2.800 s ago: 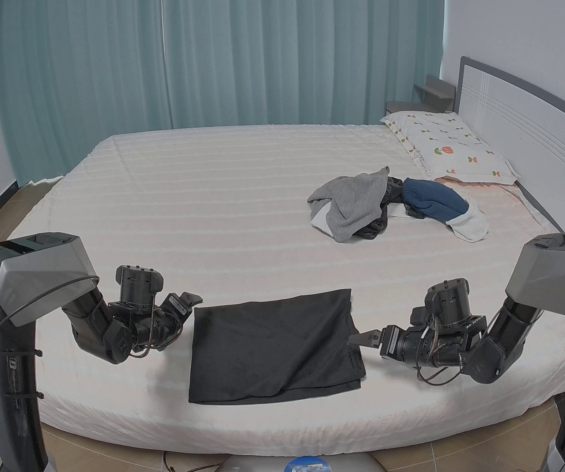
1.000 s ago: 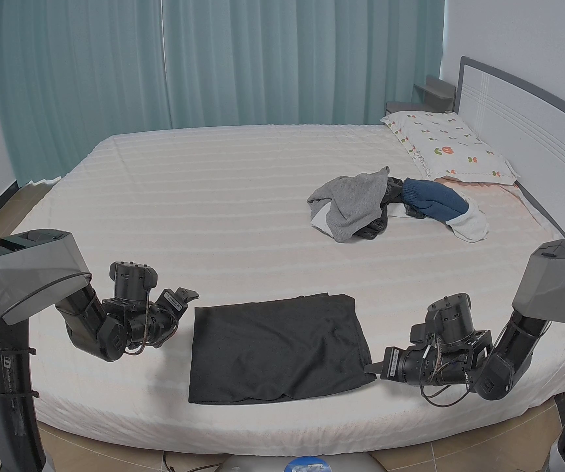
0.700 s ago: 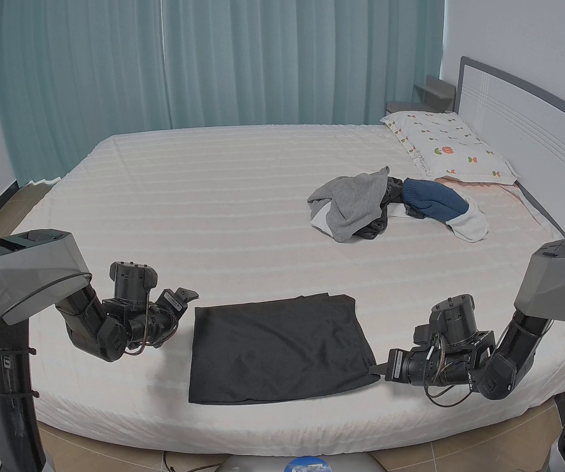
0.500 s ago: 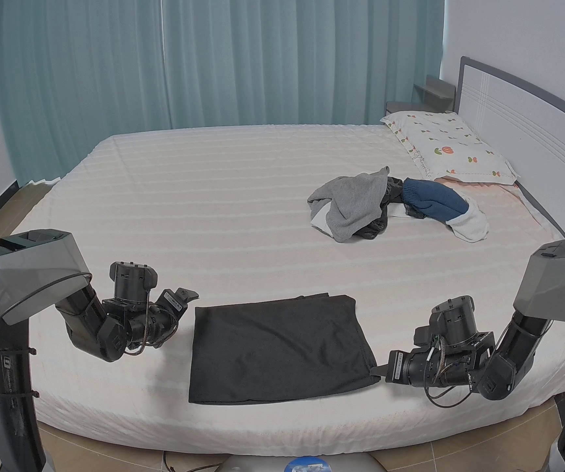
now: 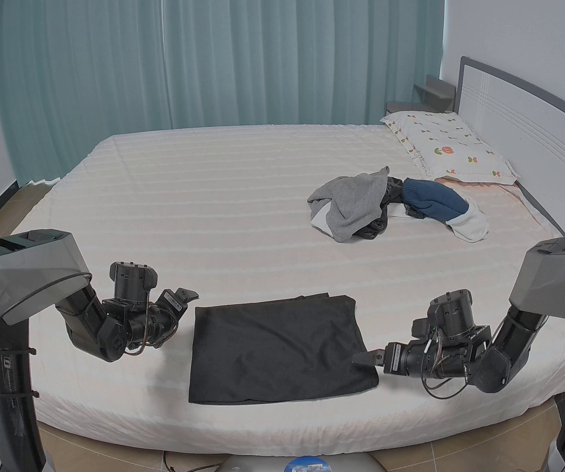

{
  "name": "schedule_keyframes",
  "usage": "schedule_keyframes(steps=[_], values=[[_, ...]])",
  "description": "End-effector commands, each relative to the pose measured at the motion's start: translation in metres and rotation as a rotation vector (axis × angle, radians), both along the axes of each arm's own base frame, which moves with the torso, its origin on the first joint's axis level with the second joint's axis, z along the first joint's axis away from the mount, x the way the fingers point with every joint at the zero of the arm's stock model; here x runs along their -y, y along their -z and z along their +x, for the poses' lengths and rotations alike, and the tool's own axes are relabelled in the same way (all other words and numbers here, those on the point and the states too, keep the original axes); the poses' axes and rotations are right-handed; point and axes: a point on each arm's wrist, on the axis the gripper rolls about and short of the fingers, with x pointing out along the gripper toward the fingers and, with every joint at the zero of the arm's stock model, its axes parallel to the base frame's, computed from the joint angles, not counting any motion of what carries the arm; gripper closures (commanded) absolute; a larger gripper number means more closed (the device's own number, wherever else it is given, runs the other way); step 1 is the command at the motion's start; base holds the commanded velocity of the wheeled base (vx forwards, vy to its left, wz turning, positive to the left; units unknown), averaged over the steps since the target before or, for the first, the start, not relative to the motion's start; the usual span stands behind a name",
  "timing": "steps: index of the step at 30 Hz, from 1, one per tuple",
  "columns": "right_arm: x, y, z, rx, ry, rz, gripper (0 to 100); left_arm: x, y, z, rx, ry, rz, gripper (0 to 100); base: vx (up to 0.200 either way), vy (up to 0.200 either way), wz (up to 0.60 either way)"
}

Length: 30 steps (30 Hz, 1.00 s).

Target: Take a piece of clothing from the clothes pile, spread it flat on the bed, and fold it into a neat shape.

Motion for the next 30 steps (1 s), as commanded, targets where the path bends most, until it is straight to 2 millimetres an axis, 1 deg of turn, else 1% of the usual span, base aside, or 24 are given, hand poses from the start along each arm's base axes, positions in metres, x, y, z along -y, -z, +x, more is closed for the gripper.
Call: schedule_keyframes(steps=[1,2,3,4,5,6,8,9,10,11,16,18,20,22,24,25,27,30], values=[[-0.001,0.005,0.034,0.035,0.044,0.025,0,0.000,0.000,0.000,-0.001,0.001,-0.001,0,0.000,0.000,0.00],[-0.001,0.005,0.034,0.035,0.044,0.025,0,0.000,0.000,0.000,-0.001,0.001,-0.001,0,0.000,0.000,0.00],[-0.006,0.006,0.051,0.031,0.073,0.058,0,0.000,0.000,0.000,0.000,0.000,0.000,0,0.000,0.000,0.00],[-0.006,0.006,0.051,0.031,0.073,0.058,0,0.000,0.000,0.000,0.000,0.000,0.000,0,0.000,0.000,0.00],[-0.010,0.004,0.062,0.018,0.098,0.086,0,0.000,0.000,0.000,-0.001,0.001,-0.001,0,0.000,0.000,0.00],[-0.012,0.005,0.066,0.009,0.108,0.097,0,0.000,0.000,0.000,0.000,0.001,-0.001,0,0.000,0.000,0.00],[-0.018,0.015,0.080,-0.020,0.127,0.110,0,0.000,0.000,0.000,0.000,0.001,-0.001,0,0.000,0.000,0.00],[-0.018,0.015,0.080,-0.020,0.127,0.110,0,0.000,0.000,0.000,0.000,0.001,-0.001,0,0.000,0.000,0.00],[-0.021,0.019,0.090,-0.021,0.134,0.118,0,0.000,0.001,0.000,-0.001,0.000,0.001,0,0.000,0.000,0.00],[-0.022,0.020,0.090,-0.021,0.133,0.118,0,0.000,0.000,0.000,0.001,0.000,0.001,0,0.000,0.000,0.00],[-0.028,0.027,0.111,0.015,0.161,0.121,0,0.001,0.000,0.000,0.001,0.002,0.001,0,0.000,0.000,0.00],[-0.029,0.028,0.113,0.018,0.163,0.122,0,0.001,0.001,0.000,0.000,0.003,0.003,0,0.000,0.000,0.00],[-0.031,0.034,0.118,0.020,0.165,0.122,0,0.001,0.001,0.000,0.000,0.003,0.003,0,0.000,0.000,0.00],[-0.031,0.035,0.120,0.024,0.169,0.121,0,0.001,0.001,0.000,0.000,0.003,0.003,0,0.000,0.000,0.00],[-0.034,0.036,0.127,0.050,0.187,0.119,0,0.001,0.002,0.000,-0.002,0.004,0.004,0,0.000,0.000,0.00],[-0.034,0.035,0.128,0.052,0.187,0.121,100,0.001,0.002,0.000,-0.002,0.004,0.004,0,0.000,0.000,0.00],[-0.036,0.034,0.135,0.077,0.217,0.128,100,0.001,0.002,0.000,-0.002,0.005,0.004,0,0.000,0.000,0.00],[-0.034,0.031,0.139,0.077,0.255,0.150,100,0.001,0.002,0.000,-0.003,0.005,0.006,0,0.000,0.000,0.00]])
